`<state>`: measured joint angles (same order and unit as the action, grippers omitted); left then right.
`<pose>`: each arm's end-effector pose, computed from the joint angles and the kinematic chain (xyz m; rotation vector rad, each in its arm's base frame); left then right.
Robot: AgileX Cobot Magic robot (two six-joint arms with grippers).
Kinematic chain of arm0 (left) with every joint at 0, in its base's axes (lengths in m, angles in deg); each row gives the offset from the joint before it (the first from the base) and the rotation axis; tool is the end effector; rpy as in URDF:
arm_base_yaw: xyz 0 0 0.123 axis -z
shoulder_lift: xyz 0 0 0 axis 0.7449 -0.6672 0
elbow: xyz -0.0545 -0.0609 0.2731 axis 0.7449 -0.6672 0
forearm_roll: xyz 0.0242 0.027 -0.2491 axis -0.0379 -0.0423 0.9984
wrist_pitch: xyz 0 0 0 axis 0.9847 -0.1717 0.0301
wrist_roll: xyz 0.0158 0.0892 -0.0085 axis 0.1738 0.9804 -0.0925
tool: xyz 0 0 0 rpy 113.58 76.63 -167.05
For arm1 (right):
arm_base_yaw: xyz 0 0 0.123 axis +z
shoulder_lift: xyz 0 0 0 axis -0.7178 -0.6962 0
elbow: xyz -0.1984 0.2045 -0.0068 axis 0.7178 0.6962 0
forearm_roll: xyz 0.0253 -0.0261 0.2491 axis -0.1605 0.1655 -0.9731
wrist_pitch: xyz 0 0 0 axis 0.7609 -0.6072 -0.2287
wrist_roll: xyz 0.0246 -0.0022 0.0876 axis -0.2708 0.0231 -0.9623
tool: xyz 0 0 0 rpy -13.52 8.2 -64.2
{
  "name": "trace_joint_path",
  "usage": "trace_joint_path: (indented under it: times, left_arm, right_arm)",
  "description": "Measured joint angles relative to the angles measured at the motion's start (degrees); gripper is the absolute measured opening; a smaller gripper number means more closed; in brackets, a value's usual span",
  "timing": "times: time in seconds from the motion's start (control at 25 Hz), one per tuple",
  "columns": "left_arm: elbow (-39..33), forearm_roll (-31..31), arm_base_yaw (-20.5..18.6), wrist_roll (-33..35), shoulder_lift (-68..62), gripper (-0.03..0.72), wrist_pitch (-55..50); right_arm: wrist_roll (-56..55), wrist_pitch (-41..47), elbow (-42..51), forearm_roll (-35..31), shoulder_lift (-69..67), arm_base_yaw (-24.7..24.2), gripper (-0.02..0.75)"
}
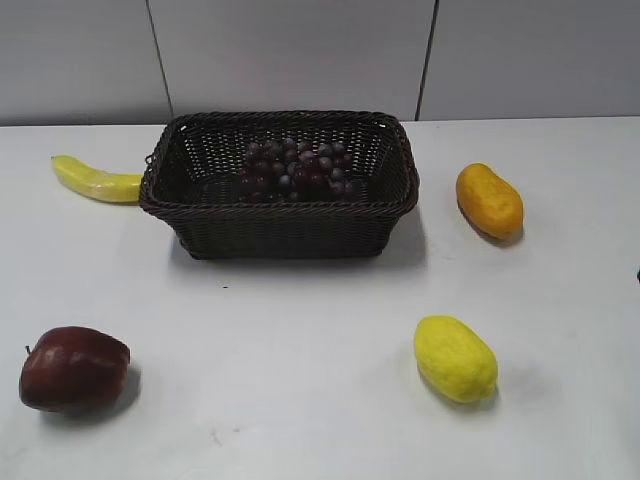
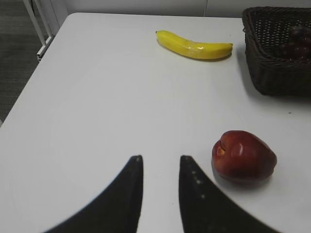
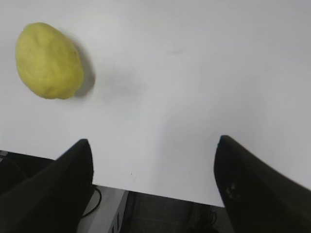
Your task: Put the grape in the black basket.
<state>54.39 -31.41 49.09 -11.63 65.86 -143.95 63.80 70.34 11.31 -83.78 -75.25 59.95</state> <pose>-0.0058 -0.0008 0.2734 0.0608 2.0675 0.0031 0.1966 0.0505 0.2900 -0.3214 2.7753 0.0832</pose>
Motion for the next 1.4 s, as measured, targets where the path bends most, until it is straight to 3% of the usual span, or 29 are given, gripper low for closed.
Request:
trace_joint_path:
  times: [0.6,1.4]
  left_arm:
    - [0.0,0.0,0.0,0.0,0.0,0.229,0.0]
    - [0.0,0.0,0.0,0.0,0.0,0.229,0.0]
  right_arm:
    - [-1.15,-0.17,20.9,2.66,34.73,-0.05,0.586]
    - [-1.15,-0.25,22.47,4.85,63.34,-0.05,0.586]
